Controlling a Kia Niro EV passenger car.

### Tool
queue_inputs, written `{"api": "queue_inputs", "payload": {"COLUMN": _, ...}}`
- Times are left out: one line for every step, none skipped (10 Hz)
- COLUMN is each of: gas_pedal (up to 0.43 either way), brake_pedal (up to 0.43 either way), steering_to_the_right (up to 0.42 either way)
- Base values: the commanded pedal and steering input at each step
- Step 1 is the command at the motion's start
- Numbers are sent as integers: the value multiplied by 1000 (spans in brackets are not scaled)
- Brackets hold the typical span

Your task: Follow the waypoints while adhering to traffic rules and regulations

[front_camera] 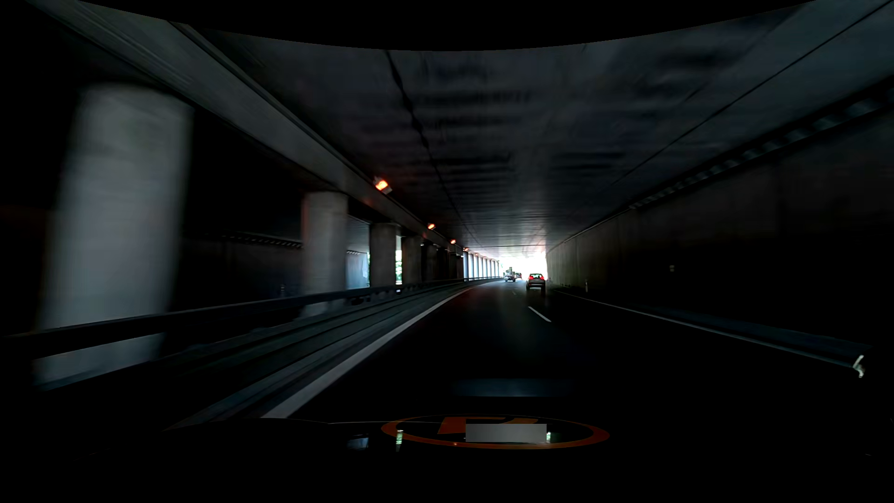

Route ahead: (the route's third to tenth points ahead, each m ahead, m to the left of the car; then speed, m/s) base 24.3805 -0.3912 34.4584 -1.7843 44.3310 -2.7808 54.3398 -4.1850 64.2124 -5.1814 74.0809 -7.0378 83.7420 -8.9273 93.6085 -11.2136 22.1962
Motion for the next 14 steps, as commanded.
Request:
{"api": "queue_inputs", "payload": {"gas_pedal": 260, "brake_pedal": 0, "steering_to_the_right": 10}}
{"api": "queue_inputs", "payload": {"gas_pedal": 248, "brake_pedal": 0, "steering_to_the_right": 10}}
{"api": "queue_inputs", "payload": {"gas_pedal": 248, "brake_pedal": 0, "steering_to_the_right": 10}}
{"api": "queue_inputs", "payload": {"gas_pedal": 248, "brake_pedal": 0, "steering_to_the_right": 10}}
{"api": "queue_inputs", "payload": {"gas_pedal": 240, "brake_pedal": 0, "steering_to_the_right": 10}}
{"api": "queue_inputs", "payload": {"gas_pedal": 240, "brake_pedal": 0, "steering_to_the_right": 10}}
{"api": "queue_inputs", "payload": {"gas_pedal": 240, "brake_pedal": 0, "steering_to_the_right": 10}}
{"api": "queue_inputs", "payload": {"gas_pedal": 240, "brake_pedal": 0, "steering_to_the_right": 10}}
{"api": "queue_inputs", "payload": {"gas_pedal": 228, "brake_pedal": 0, "steering_to_the_right": 10}}
{"api": "queue_inputs", "payload": {"gas_pedal": 228, "brake_pedal": 0, "steering_to_the_right": 10}}
{"api": "queue_inputs", "payload": {"gas_pedal": 228, "brake_pedal": 0, "steering_to_the_right": 10}}
{"api": "queue_inputs", "payload": {"gas_pedal": 228, "brake_pedal": 0, "steering_to_the_right": 10}}
{"api": "queue_inputs", "payload": {"gas_pedal": 228, "brake_pedal": 0, "steering_to_the_right": 10}}
{"api": "queue_inputs", "payload": {"gas_pedal": 228, "brake_pedal": 0, "steering_to_the_right": 10}}
